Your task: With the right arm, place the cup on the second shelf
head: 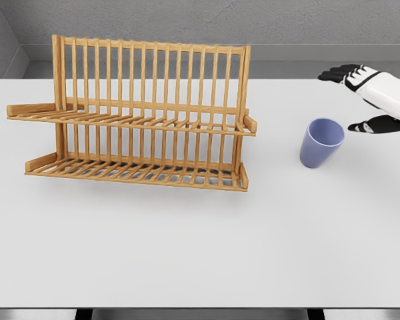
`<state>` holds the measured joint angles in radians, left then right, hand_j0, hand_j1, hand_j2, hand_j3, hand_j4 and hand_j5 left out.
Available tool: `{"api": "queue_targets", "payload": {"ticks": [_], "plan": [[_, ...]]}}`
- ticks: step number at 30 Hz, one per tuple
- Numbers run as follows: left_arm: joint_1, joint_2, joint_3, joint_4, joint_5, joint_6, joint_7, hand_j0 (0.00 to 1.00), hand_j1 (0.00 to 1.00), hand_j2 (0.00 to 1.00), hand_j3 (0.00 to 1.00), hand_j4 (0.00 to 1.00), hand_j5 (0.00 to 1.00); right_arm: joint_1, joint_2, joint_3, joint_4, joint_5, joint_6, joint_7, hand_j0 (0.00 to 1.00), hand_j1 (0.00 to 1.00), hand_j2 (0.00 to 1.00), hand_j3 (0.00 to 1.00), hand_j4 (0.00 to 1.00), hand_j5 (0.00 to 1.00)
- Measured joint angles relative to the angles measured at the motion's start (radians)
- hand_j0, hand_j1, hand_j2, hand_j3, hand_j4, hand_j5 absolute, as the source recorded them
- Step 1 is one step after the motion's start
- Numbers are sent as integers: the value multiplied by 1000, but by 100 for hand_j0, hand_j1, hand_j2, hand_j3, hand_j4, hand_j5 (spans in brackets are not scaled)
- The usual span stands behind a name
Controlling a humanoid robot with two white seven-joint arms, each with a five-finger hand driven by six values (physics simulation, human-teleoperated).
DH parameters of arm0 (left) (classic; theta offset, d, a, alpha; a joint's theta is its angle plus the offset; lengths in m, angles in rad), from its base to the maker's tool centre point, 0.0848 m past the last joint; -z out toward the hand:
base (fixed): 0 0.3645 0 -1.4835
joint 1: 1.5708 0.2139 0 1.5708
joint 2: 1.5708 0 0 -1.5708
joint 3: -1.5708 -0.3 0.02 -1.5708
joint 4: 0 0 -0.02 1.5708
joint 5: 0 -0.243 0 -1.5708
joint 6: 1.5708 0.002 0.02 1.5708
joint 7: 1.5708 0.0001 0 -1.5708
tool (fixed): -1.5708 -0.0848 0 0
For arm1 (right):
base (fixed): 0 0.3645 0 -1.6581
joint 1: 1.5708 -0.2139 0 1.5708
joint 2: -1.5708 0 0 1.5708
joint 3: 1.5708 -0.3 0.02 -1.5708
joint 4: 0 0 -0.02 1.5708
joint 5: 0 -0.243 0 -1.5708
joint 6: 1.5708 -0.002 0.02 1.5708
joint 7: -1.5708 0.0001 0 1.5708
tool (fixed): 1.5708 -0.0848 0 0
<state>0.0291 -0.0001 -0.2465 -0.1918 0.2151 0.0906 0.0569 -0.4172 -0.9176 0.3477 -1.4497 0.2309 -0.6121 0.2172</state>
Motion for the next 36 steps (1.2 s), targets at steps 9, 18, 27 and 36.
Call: {"api": "queue_targets", "payload": {"ticks": [9,18,27,36], "plan": [[0,0,0,0,0,0,0,100,100,100,100,100,100,29,-115,-41,6,-11,0,168,100,100,100,100,100,100],[0,0,0,0,0,0,0,100,100,100,100,100,100,-314,-66,239,105,-4,0,382,100,100,100,100,100,100],[0,0,0,0,0,0,0,100,100,100,100,100,100,-405,-10,369,236,20,-1,393,100,100,100,100,100,100],[0,0,0,0,0,0,0,100,100,100,100,100,100,-403,11,390,184,30,-1,394,100,100,100,100,100,100]]}}
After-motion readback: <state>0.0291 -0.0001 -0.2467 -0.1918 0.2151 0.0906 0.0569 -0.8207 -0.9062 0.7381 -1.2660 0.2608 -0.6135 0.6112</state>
